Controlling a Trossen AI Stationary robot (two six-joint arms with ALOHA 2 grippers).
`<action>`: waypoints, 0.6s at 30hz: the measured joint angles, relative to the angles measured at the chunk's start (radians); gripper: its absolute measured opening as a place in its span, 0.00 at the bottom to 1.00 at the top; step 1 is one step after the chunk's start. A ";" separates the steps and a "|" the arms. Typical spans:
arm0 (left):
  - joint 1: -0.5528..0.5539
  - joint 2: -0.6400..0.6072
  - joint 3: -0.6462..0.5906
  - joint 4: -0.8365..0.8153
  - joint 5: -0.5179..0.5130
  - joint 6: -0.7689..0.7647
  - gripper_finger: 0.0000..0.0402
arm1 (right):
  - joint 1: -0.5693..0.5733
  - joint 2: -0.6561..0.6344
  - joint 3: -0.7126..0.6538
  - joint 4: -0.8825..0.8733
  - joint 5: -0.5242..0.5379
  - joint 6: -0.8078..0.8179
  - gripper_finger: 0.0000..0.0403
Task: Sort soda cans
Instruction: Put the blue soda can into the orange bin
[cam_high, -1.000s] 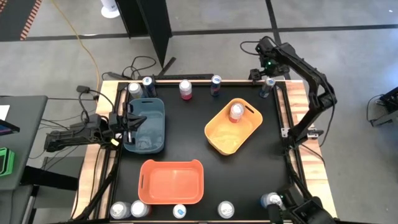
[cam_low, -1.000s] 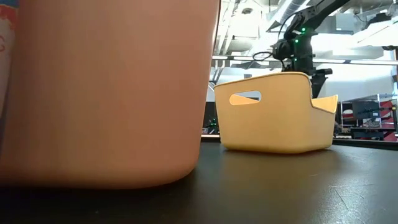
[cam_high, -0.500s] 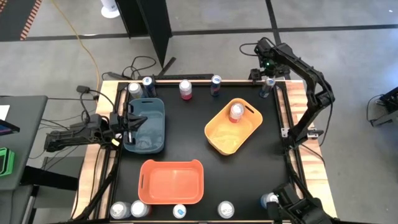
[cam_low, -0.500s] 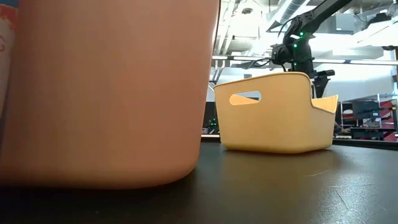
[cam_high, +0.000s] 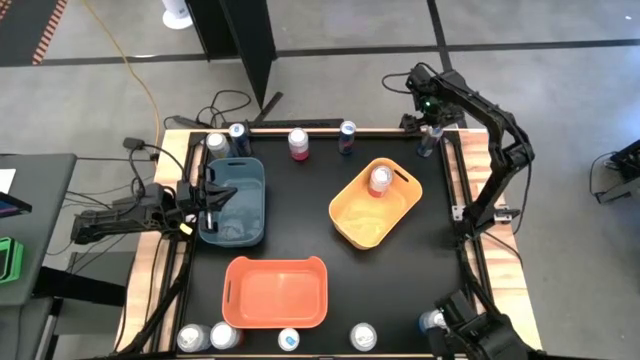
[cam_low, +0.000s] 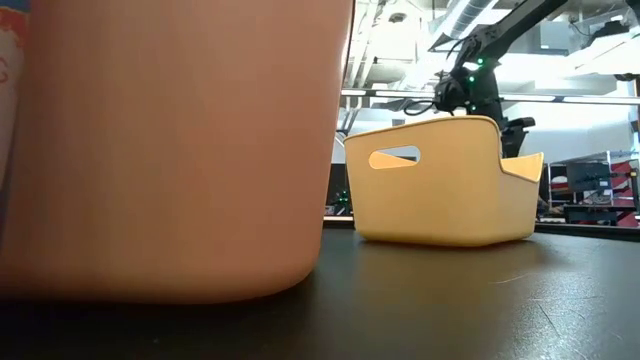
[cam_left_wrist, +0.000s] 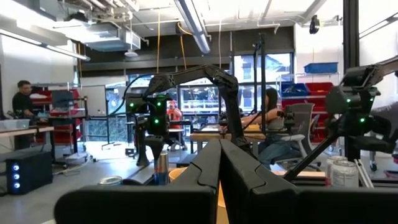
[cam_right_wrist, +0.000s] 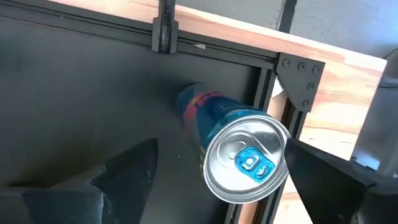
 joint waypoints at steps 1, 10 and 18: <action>0.000 0.000 0.000 0.000 0.000 -0.006 0.01 | -0.001 0.008 0.005 -0.004 0.001 0.002 0.89; 0.000 0.000 0.000 0.000 0.000 0.001 0.01 | 0.007 0.008 0.008 -0.015 0.008 -0.004 0.89; 0.000 0.000 0.000 0.000 0.000 0.008 0.01 | 0.036 0.008 0.008 -0.038 0.029 -0.031 0.95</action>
